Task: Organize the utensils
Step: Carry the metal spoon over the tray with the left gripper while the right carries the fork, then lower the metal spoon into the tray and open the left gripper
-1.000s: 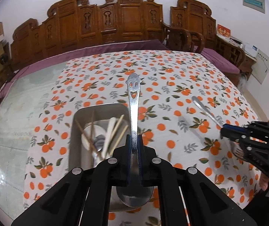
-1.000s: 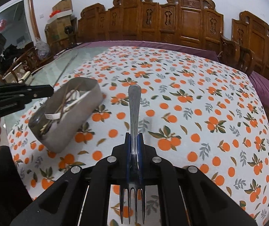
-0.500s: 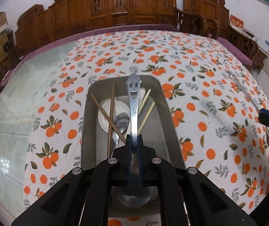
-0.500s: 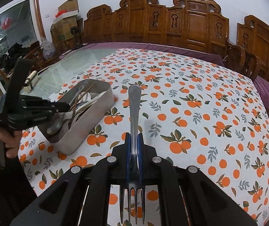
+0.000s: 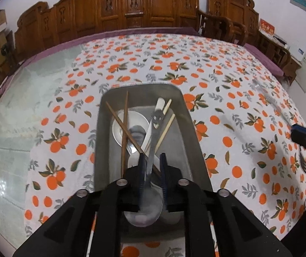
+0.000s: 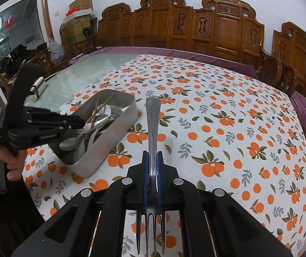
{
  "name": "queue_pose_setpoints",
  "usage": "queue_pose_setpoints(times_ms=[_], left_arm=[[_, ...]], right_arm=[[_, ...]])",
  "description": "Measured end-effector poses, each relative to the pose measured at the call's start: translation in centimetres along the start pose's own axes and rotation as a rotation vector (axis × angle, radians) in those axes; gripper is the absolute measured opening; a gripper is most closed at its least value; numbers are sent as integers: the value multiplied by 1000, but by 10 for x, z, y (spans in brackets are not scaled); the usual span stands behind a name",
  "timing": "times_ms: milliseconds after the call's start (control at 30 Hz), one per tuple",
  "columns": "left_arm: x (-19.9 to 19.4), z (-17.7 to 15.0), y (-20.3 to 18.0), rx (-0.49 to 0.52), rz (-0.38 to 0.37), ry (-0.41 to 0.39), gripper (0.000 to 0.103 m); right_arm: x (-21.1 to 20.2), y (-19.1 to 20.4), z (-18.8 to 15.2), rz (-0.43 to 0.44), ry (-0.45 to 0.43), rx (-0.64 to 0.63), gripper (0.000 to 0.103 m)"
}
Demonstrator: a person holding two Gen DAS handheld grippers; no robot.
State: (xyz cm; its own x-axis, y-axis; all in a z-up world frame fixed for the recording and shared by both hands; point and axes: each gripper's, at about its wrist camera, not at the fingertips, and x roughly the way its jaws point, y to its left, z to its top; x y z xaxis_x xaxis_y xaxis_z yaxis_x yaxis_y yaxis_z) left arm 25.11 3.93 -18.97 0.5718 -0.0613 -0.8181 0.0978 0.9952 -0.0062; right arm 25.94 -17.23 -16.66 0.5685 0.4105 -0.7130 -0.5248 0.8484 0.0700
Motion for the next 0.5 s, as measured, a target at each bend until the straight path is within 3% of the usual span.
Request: queue_pose_setpoints(times_ms=[100, 267, 467, 500], left_arm=[[-16, 1, 2, 22, 5, -29, 17], [-38, 1, 12, 27, 3, -64, 29], [-58, 2, 32, 9, 13, -84, 52], [-62, 2, 36, 2, 15, -87, 60]], right_arm=[[2, 10, 4, 3, 5, -13, 8], [7, 28, 13, 9, 13, -34, 8], [15, 46, 28, 19, 31, -45, 8], [16, 50, 32, 21, 34, -48, 8]])
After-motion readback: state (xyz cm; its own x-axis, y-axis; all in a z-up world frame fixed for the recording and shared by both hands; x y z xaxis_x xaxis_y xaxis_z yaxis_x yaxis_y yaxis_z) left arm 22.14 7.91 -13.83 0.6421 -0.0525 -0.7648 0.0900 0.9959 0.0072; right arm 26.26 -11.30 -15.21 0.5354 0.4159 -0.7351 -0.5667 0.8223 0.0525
